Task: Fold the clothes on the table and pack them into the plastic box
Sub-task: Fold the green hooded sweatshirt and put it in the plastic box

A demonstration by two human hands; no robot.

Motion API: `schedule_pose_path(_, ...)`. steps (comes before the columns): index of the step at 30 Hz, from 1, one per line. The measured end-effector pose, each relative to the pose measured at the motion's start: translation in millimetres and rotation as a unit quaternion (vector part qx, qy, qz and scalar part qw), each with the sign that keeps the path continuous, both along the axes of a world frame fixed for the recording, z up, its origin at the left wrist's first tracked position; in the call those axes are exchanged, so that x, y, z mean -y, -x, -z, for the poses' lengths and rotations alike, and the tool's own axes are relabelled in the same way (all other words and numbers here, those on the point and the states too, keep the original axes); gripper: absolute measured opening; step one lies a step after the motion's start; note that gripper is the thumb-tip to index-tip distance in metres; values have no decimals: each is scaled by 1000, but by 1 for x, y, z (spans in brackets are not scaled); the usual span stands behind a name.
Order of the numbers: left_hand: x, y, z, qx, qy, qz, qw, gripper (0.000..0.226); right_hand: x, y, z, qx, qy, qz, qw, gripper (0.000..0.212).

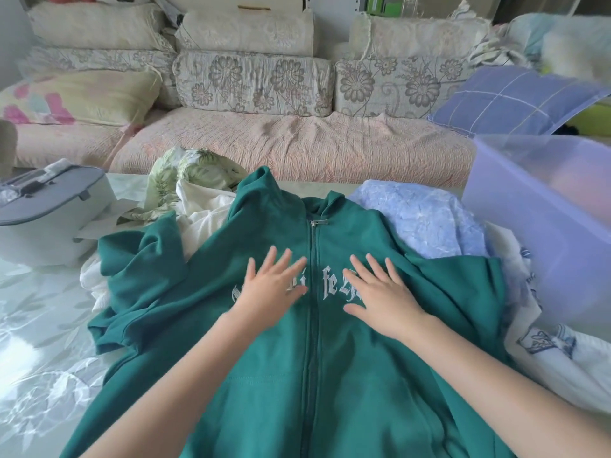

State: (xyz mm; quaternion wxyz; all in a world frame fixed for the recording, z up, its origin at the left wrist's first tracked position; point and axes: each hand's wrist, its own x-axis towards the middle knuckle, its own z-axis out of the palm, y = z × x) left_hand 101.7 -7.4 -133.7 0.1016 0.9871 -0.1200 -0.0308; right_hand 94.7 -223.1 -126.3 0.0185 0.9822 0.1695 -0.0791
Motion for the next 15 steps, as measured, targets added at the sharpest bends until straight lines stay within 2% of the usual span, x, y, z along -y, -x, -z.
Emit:
schedule_pose_path(3, 8, 20, 19, -86, -25, 10, 996, 61, 5, 10, 4, -65, -6, 21, 998, 68)
schedule_pose_path(5, 6, 17, 24, -103, -65, 3, 993, 62, 7, 15, 6, -70, -16, 18, 997, 66)
schedule_pose_path(7, 8, 11, 13, -125, -63, 2, 990, 61, 7, 21, -2, -59, -71, 13, 996, 60)
schedule_pose_path(9, 18, 11, -4, -111, 3, 0, 994, 52, 13, 30, -19, -11, -136, 1, 991, 45)
schedule_pose_path(12, 46, 30, -25, -59, 133, 8, 989, 41, 38, 43, -46, 119, -206, 6, 971, 33)
schedule_pose_path(15, 82, 52, -31, -57, 167, 78, 981, 45, 81, 49, -56, 264, -229, 110, 931, 35)
